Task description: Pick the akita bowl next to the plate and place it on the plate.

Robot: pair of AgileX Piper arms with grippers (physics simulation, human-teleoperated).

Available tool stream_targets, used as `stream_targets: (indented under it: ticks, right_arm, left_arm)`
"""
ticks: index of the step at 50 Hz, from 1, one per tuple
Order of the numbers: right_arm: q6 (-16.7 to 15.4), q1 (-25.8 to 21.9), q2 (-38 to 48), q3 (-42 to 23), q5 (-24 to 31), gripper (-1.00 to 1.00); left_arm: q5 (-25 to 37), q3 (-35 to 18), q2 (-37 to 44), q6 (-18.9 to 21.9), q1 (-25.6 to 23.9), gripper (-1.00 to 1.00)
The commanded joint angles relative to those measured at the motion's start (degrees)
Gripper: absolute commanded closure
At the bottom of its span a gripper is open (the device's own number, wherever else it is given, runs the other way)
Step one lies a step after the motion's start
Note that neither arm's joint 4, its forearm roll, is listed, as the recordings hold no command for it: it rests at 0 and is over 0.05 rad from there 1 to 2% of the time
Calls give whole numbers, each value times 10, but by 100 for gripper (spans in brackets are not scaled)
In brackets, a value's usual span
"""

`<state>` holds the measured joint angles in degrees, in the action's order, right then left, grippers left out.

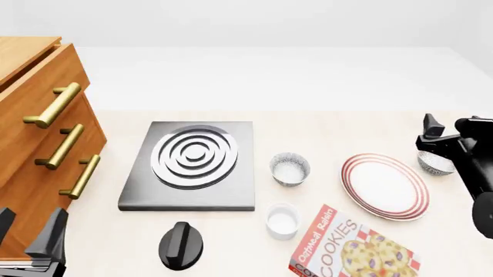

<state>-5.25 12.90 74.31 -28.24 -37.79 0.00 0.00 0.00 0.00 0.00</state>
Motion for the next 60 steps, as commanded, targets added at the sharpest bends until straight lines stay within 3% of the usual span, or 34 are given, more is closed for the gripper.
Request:
stream_targets:
  ticks: [1,60]
  right_arm:
    - [2,21,25,-17,-1,-100]
    - [1,103,127,-74,-15,-100]
  left_arm:
    - [0,0,0,0,0,-100]
    - [0,0,0,0,0,-100]
